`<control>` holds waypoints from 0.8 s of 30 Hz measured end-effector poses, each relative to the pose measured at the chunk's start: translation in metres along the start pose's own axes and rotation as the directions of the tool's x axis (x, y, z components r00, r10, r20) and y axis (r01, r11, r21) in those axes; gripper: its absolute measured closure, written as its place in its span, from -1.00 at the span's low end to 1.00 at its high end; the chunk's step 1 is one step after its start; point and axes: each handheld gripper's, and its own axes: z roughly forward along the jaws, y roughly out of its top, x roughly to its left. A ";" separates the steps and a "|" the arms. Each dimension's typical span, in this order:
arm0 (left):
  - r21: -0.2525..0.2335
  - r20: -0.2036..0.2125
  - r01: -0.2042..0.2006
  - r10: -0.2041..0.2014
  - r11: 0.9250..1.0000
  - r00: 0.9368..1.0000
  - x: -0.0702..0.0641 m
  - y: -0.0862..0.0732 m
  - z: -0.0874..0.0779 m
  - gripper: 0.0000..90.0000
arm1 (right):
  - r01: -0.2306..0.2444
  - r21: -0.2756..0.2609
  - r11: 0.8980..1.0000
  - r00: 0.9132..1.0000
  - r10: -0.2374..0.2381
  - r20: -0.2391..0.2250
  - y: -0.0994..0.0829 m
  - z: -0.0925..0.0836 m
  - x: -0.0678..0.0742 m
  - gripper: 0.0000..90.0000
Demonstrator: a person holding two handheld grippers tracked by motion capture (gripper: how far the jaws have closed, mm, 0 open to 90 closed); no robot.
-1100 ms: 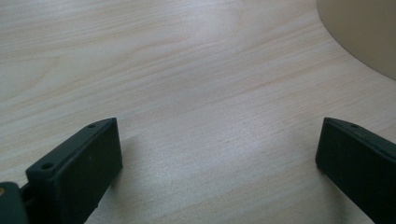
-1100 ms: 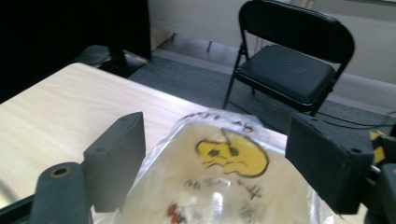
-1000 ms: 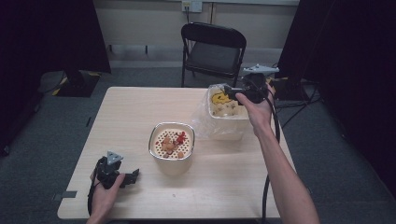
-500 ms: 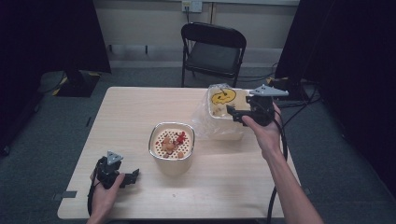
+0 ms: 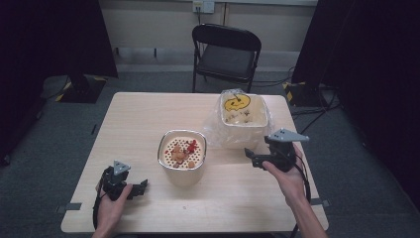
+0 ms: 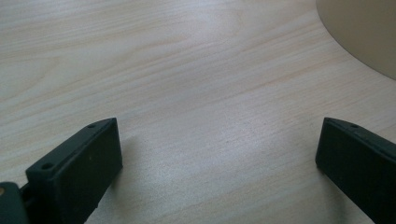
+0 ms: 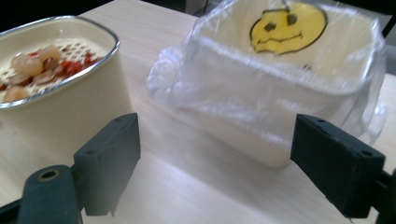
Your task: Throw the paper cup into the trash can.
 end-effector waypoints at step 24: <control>0.000 -0.001 0.000 0.000 1.000 1.000 0.000 0.000 0.000 -1.00 | 0.000 0.239 0.971 1.000 -0.006 0.024 -0.118 0.055 -0.010 -0.69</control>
